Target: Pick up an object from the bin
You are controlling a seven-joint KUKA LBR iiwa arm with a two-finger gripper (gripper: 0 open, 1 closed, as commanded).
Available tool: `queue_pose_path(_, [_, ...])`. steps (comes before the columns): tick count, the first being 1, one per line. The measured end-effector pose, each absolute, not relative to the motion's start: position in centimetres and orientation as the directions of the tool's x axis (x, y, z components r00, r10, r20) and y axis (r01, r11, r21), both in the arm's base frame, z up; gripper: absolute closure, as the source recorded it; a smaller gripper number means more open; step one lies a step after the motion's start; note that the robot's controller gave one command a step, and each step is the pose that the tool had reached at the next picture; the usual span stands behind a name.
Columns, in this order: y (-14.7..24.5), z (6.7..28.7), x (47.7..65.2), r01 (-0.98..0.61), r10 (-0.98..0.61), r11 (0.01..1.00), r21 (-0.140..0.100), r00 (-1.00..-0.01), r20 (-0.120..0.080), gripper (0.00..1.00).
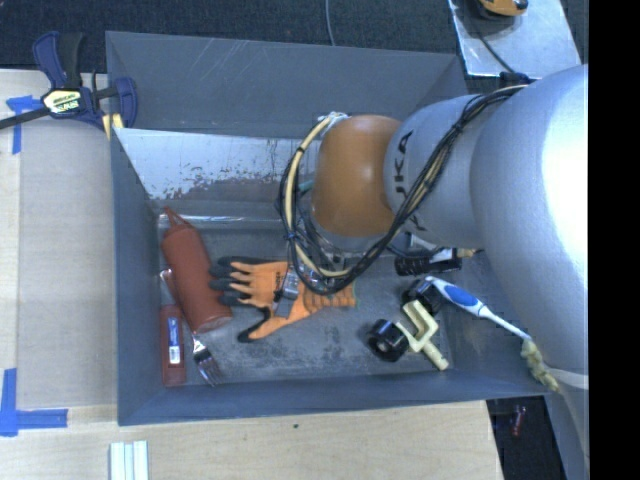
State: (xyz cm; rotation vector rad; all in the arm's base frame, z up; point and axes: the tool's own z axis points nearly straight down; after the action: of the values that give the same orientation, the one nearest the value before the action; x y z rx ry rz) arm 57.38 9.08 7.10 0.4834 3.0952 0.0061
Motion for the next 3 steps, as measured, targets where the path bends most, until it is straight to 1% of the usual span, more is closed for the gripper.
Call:
queue_pose_path(1, [9.5,7.3,57.2,0.4,0.4,0.917,0.006,-0.917,-0.008,0.0])
queue_pose_path(2, [9.8,7.2,58.5,0.333,0.333,0.943,0.006,-0.943,-0.009,0.0])
queue_pose_path(3, [10.6,7.1,60.2,0.341,0.342,0.94,0.009,-0.94,-0.012,1.0])
